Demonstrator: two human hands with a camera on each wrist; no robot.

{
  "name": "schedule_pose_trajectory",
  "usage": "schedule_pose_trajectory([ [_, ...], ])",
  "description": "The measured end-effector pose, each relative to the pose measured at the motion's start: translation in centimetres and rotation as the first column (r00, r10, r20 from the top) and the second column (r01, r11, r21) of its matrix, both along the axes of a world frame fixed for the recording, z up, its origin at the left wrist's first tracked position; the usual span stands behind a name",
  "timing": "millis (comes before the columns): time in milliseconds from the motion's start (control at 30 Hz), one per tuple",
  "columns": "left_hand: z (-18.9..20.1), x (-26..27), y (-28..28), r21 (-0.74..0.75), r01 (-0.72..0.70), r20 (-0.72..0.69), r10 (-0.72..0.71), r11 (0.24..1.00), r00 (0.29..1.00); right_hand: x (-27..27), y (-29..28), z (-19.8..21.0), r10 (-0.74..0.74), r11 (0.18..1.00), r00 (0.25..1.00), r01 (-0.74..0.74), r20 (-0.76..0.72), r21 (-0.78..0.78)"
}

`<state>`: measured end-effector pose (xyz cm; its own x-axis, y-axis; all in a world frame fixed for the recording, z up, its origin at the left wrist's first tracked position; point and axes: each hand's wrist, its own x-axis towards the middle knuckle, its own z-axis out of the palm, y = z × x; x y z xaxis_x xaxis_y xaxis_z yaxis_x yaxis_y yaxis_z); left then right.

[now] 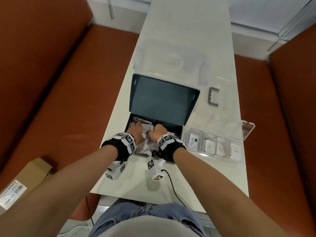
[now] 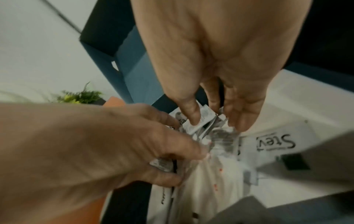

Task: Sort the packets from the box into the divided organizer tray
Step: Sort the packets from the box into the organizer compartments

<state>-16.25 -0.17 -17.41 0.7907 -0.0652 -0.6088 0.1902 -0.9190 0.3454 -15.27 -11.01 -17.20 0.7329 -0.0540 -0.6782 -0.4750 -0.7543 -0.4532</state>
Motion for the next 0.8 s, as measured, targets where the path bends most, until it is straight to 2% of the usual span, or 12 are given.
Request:
schedule_pose_trajectory([
  [133, -1.0, -0.3, 0.1, -0.001, 0.004, 0.043, -0.004, 1.000, 0.999, 0.5, 1.0, -0.8, -0.217, 0.966, 0.976, 0.218, -0.025, 0.135],
  [267, -1.8, -0.4, -0.1, 0.013, 0.043, 0.100, -0.044, 0.999, 0.994, 0.7, 1.2, -1.1, -0.311, 0.925, 0.948, 0.318, -0.066, 0.208],
  [433, -2.2, -0.3, -0.1, 0.049, 0.076, 0.155, -0.083, 0.996, 0.984, 0.7, 0.8, -0.9, -0.245, 0.937, 0.968, 0.253, -0.063, 0.242],
  [633, -2.3, -0.4, 0.1, 0.152, 0.171, 0.225, -0.202, 0.973, 0.953, 0.2, -1.0, -0.9, -0.267, 0.861, 0.957, 0.291, -0.117, 0.417],
  [700, -2.1, -0.4, 0.2, 0.172, 0.201, 0.217, -0.237, 0.964, 0.947, 0.1, -1.7, -0.6, -0.235, 0.878, 0.969, 0.247, -0.080, 0.410],
  [800, -1.1, -0.6, 0.1, 0.104, 0.176, 0.203, -0.194, 0.979, 0.960, 0.1, -2.9, 0.2, -0.152, 0.925, 0.988, 0.132, 0.029, 0.357],
])
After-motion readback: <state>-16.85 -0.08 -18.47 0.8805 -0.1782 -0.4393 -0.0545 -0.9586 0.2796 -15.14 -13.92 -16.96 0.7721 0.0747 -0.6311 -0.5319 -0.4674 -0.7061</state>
